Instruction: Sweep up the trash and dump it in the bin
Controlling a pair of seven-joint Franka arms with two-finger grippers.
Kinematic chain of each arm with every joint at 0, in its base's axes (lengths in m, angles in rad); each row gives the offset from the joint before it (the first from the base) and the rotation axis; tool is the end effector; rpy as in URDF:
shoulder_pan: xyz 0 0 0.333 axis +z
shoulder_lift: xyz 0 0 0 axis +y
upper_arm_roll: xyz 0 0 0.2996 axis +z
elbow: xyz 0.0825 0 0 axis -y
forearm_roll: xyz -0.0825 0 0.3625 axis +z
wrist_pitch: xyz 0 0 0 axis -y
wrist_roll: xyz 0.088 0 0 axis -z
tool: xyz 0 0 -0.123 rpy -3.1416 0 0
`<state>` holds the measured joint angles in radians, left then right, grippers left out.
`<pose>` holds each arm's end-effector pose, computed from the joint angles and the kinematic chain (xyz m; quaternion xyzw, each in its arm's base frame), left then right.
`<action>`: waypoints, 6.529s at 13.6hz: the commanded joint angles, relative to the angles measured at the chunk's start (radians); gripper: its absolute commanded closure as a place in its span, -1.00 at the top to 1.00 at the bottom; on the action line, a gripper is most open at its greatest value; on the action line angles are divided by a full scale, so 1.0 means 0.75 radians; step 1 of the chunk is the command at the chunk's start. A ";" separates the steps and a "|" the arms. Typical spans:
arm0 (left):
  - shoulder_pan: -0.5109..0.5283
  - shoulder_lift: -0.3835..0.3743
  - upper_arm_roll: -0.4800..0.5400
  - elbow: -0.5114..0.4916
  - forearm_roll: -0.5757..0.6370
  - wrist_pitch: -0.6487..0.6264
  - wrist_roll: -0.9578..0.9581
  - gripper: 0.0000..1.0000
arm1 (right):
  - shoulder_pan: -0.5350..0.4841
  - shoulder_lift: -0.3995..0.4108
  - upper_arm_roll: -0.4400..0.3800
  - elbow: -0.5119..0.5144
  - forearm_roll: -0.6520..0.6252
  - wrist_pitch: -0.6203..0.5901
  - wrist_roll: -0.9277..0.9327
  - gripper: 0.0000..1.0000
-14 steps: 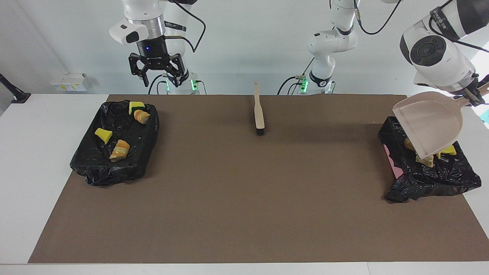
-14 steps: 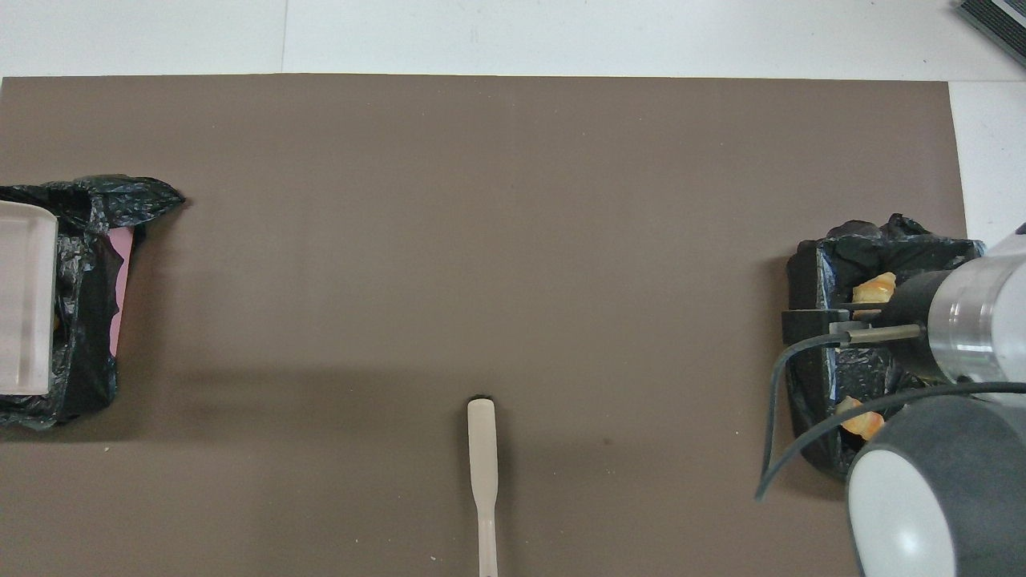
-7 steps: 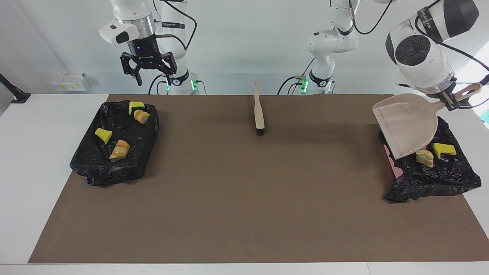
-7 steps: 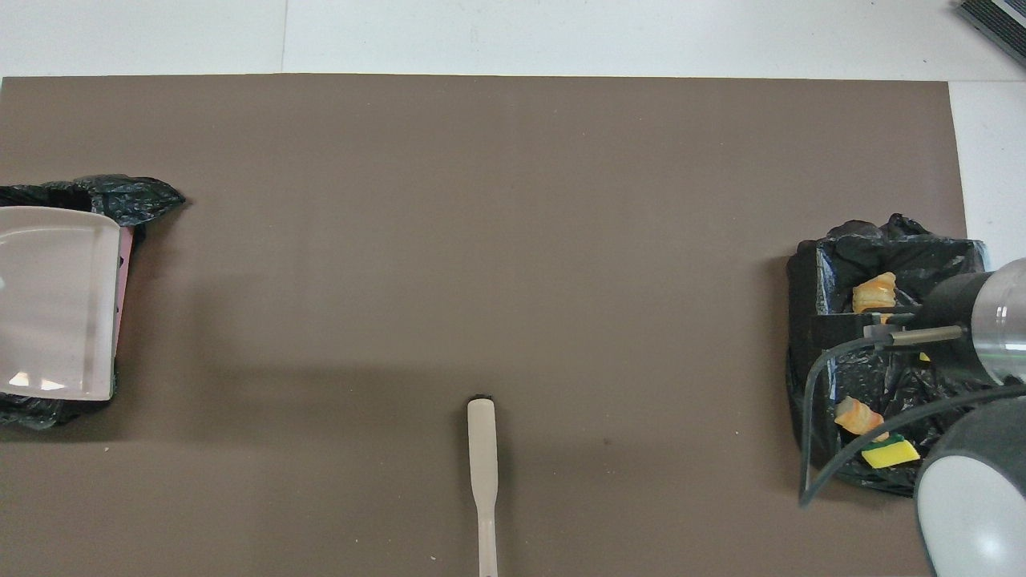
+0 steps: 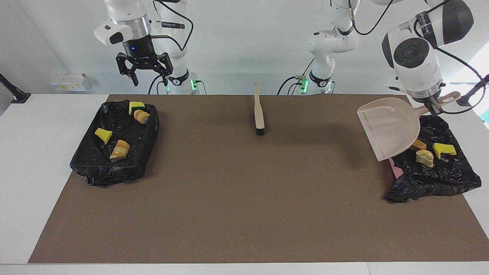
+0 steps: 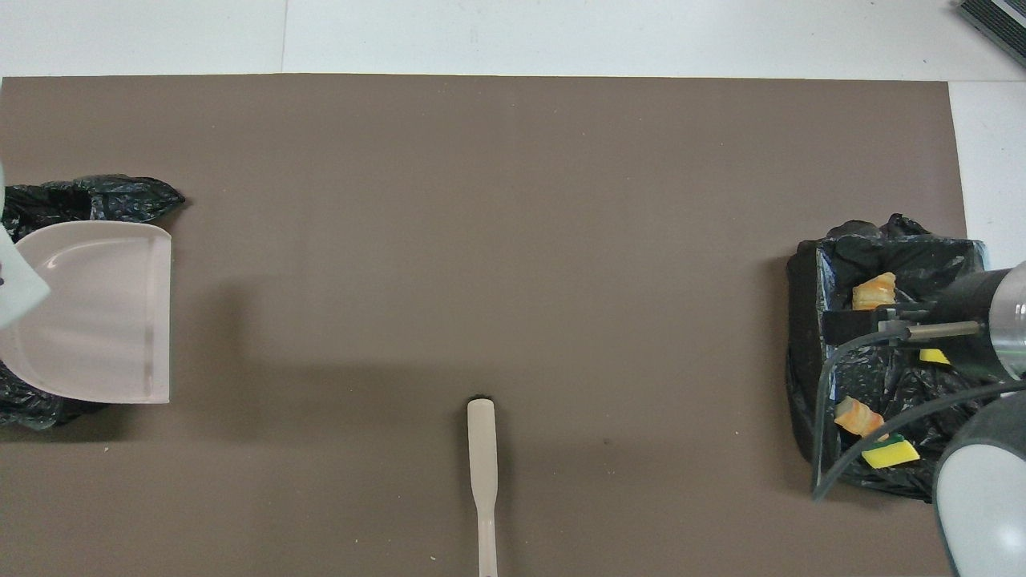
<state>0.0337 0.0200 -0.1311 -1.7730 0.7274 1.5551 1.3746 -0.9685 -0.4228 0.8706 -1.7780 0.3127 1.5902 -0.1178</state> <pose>0.5293 0.0319 0.5218 -0.6635 0.6505 0.2991 0.2171 0.4643 0.0675 0.6174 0.9990 -0.0012 0.0445 0.0090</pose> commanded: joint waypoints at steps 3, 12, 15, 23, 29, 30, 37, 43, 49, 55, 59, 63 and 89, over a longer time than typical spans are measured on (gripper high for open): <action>-0.070 -0.043 0.017 -0.127 -0.131 0.043 -0.151 -1.00 | 0.098 0.048 -0.040 0.002 -0.061 -0.001 0.043 1.00; -0.225 0.043 0.017 -0.207 -0.411 0.215 -0.601 -1.00 | 0.988 0.269 -0.828 0.033 -0.308 -0.003 0.202 1.00; -0.296 0.086 0.017 -0.207 -0.485 0.244 -0.726 -1.00 | 1.197 0.314 -1.048 0.094 -0.372 -0.026 0.202 1.00; -0.431 0.196 0.019 -0.158 -0.775 0.432 -1.321 -1.00 | 1.447 0.441 -1.267 0.368 -0.493 -0.222 0.306 1.00; -0.578 0.256 0.019 -0.111 -0.908 0.518 -1.834 -1.00 | 1.404 0.506 -1.253 0.460 -0.487 -0.239 0.306 1.00; -0.609 0.256 0.019 -0.111 -0.917 0.538 -1.920 -1.00 | 1.404 0.507 -1.253 0.460 -0.484 -0.241 0.304 1.00; -0.706 0.345 0.017 -0.068 -1.068 0.642 -2.390 -1.00 | 1.408 0.509 -1.242 0.458 -0.415 -0.245 0.249 1.00; -0.759 0.401 0.019 -0.078 -1.091 0.722 -2.473 1.00 | 1.514 0.490 -1.410 0.442 -0.403 -0.245 0.249 1.00; -0.581 0.323 0.034 -0.066 -1.088 0.696 -2.455 1.00 | 1.520 0.490 -1.396 0.450 -0.384 -0.344 0.249 1.00; -0.369 0.280 0.038 -0.021 -1.074 0.680 -2.177 1.00 | 1.514 0.474 -1.398 0.448 -0.384 -0.345 0.261 1.00; -0.205 0.264 0.040 0.042 -1.070 0.602 -1.887 1.00 | 1.512 0.466 -1.402 0.444 -0.374 -0.333 0.255 1.00; -0.123 0.192 0.040 0.118 -0.952 0.461 -1.788 1.00 | 1.512 0.466 -1.402 0.444 -0.374 -0.333 0.255 1.00; -0.004 -0.045 0.038 0.349 -0.945 -0.186 -1.790 1.00 | 1.512 0.466 -1.402 0.444 -0.374 -0.333 0.257 1.00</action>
<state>0.0323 -0.0268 -0.1049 -1.5379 0.0185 1.4377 0.0257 0.1673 -0.0671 -0.1756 -1.4425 0.0161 1.3293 0.0838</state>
